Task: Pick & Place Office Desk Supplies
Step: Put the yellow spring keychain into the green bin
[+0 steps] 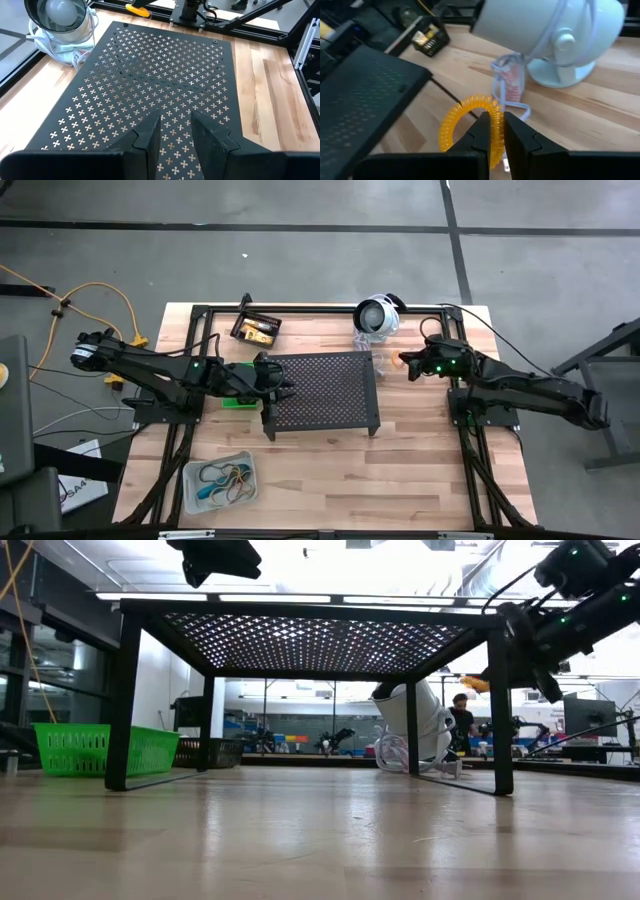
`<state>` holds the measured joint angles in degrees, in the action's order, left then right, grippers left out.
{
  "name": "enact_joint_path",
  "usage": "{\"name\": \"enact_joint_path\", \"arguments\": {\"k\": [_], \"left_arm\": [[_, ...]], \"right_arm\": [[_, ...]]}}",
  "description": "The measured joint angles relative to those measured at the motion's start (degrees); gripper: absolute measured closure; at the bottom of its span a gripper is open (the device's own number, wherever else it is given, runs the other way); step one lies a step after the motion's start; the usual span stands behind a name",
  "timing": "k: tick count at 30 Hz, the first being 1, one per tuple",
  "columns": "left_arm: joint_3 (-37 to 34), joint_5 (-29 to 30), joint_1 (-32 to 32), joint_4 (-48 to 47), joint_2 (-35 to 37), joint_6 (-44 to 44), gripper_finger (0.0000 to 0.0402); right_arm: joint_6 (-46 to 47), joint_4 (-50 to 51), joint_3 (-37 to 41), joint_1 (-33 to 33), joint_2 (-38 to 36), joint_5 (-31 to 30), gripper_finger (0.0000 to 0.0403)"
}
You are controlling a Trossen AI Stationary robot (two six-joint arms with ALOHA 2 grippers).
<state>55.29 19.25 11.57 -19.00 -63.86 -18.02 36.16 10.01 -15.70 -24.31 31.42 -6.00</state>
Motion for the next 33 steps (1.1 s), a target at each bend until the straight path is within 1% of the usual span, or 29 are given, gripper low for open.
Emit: {"name": "enact_joint_path", "arguments": {"k": [6,11,14,18,24,28,33], "left_arm": [[0.0,0.0,0.0,0.0,0.0,0.0,0.0298],[0.0,0.0,0.0,0.0,0.0,0.0,0.0298],[0.0,0.0,0.0,0.0,0.0,0.0,0.0298],[0.0,0.0,0.0,0.0,0.0,0.0,0.0298],[0.0,0.0,0.0,0.0,0.0,0.0,0.0298],[0.0,0.0,0.0,0.0,0.0,0.0,0.0298],[0.0,0.0,0.0,0.0,0.0,0.0,0.0298]], "right_arm": [[0.7,-2.5,0.0,2.0,-1.5,1.1,0.0377],[1.8,-9.7,0.0,5.0,-1.3,2.0,0.0377],[2.6,-14.7,-0.1,7.5,0.4,1.9,0.0377],[2.6,-21.7,-0.1,11.1,3.3,1.4,0.0377],[2.2,-32.9,-0.1,16.2,10.1,0.2,0.0377],[1.5,-39.9,-0.1,18.5,14.9,0.0,0.0377],[0.5,-41.4,-3.0,20.3,20.8,0.0,0.0377]]}}
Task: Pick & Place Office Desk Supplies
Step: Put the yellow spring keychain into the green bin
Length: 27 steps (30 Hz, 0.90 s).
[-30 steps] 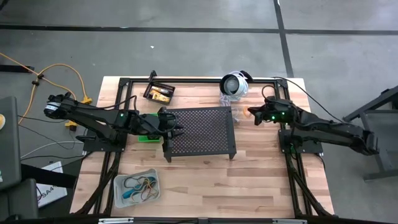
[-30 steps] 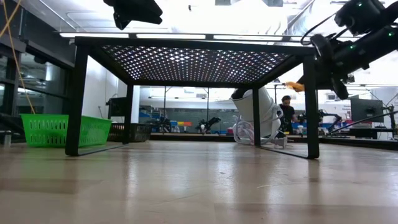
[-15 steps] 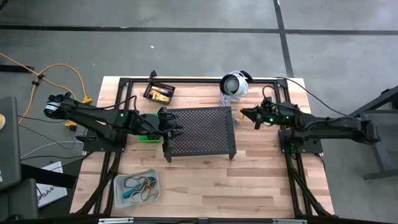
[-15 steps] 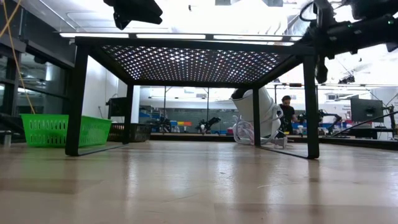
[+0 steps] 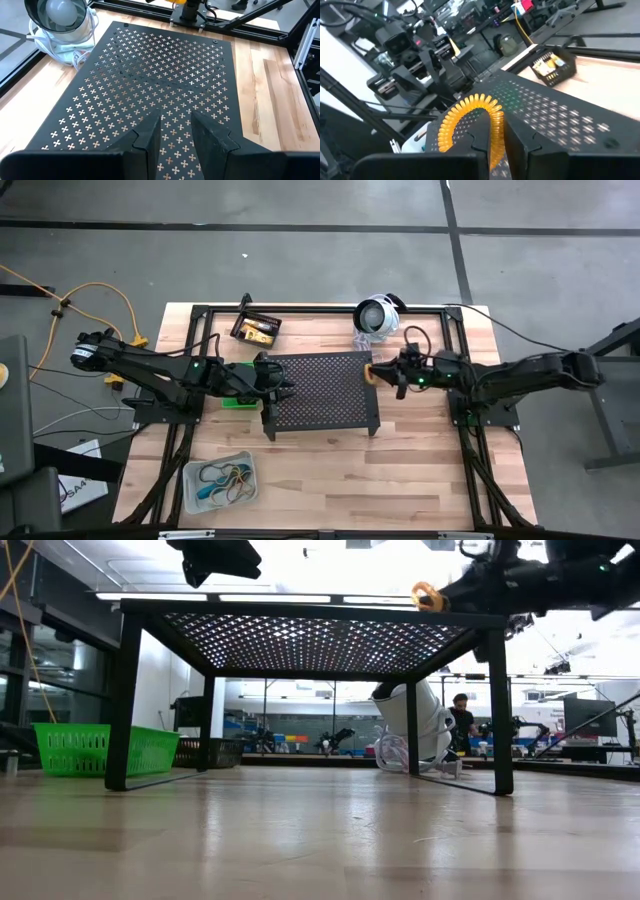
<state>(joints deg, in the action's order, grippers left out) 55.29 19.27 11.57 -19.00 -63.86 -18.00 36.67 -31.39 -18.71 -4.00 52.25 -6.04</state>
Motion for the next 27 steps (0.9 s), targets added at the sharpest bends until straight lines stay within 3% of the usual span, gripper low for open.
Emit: {"name": "enact_joint_path", "arguments": {"k": [12,27], "left_arm": [[0.0,0.0,0.0,0.0,0.0,-3.7,0.0298],[0.0,0.0,3.1,1.1,0.0,-17.8,0.0298]], "right_arm": [[-7.9,1.2,-13.3,2.6,13.2,0.2,0.0377],[-11.5,1.3,-18.4,2.6,21.3,0.2,0.0377]]}}
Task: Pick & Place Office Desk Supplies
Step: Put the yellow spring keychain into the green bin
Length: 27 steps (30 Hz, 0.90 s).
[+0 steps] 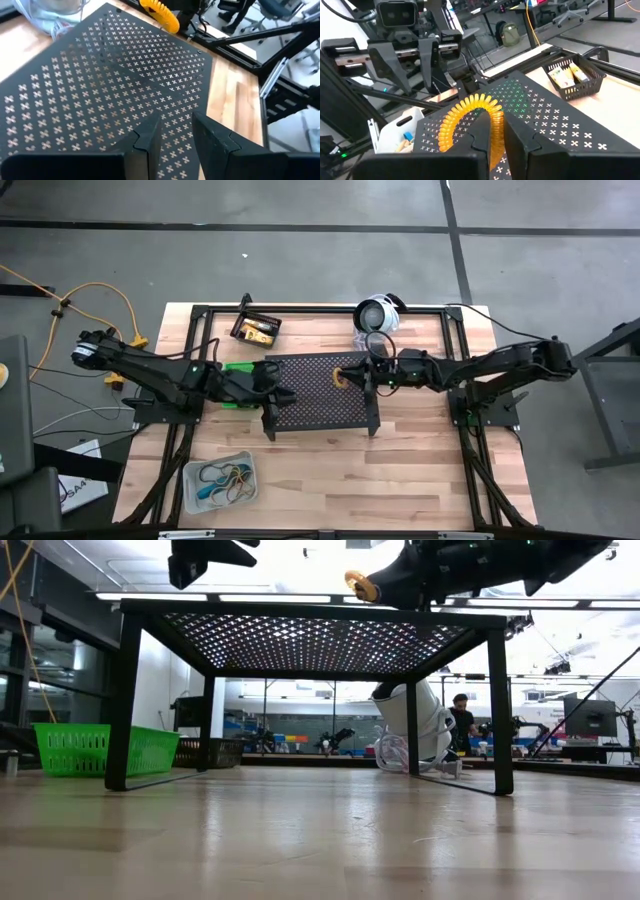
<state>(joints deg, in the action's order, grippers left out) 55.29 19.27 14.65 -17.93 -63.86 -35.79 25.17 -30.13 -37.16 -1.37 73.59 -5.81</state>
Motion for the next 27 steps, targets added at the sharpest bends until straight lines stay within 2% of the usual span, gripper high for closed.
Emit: {"name": "enact_joint_path", "arguments": {"k": [9,16,22,27], "left_arm": [[0.0,0.1,0.6,0.0,0.0,-5.4,0.0298],[0.0,0.0,-1.7,1.5,-2.6,-10.6,0.0298],[-0.1,-6.9,-5.0,5.6,-5.7,-11.7,0.0298],[-0.1,-11.3,-6.9,11.3,-6.4,-10.8,0.0298]], "right_arm": [[-4.4,0.0,-0.5,0.4,0.0,-0.3,0.0377],[-7.7,1.3,-1.2,2.1,0.0,-1.4,0.0377],[-11.1,11.6,-6.1,4.2,0.0,-6.6,0.0377],[-12.1,13.6,-6.5,5.6,0.0,-9.4,0.0377]]}}
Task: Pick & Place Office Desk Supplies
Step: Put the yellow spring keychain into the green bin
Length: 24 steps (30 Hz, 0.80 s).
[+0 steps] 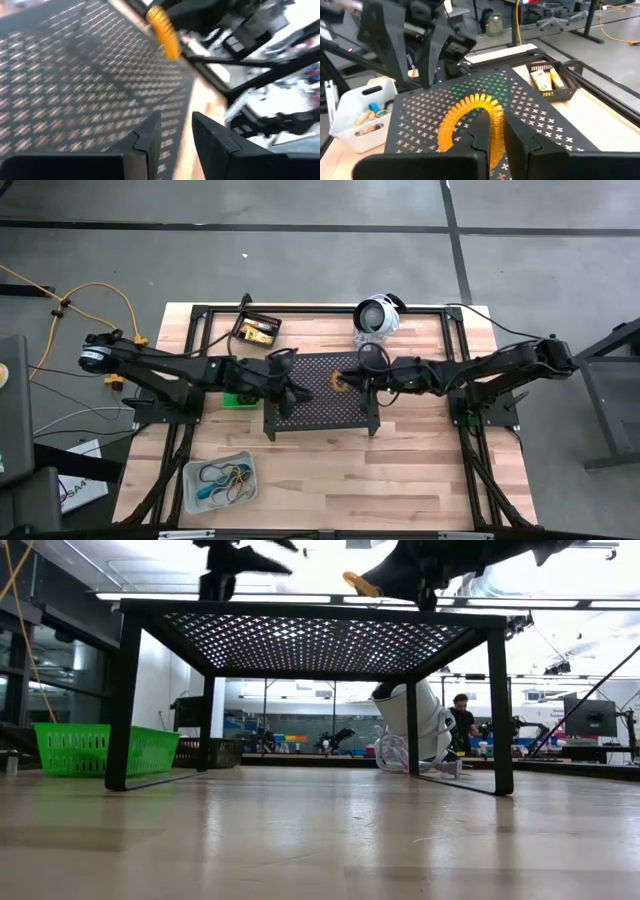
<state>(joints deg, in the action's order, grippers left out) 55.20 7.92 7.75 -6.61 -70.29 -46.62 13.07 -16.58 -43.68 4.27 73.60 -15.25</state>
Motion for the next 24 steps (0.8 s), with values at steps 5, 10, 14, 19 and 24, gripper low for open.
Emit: {"name": "enact_joint_path", "arguments": {"k": [5,10,14,19,24], "left_arm": [[0.0,-3.8,-2.5,4.5,-0.8,-0.2,0.0298],[0.0,-6.3,-4.5,8.2,-2.9,-0.9,0.0298],[0.0,-8.5,-6.0,13.2,-5.8,-1.3,0.0298],[0.0,-10.8,-7.6,18.3,-8.5,-1.7,0.0298],[0.0,-10.8,-8.8,20.0,-9.3,-1.8,0.0298]], "right_arm": [[-0.9,0.2,0.0,1.0,0.0,-0.2,0.0377],[-1.3,0.1,0.0,1.5,0.0,-3.3,0.0377],[-1.3,-0.2,0.0,1.5,0.0,-4.7,0.0377],[-1.4,-0.2,0.0,1.5,0.0,-5.9,0.0377],[-1.3,-0.1,0.0,1.5,0.0,-5.8,0.0377]]}}
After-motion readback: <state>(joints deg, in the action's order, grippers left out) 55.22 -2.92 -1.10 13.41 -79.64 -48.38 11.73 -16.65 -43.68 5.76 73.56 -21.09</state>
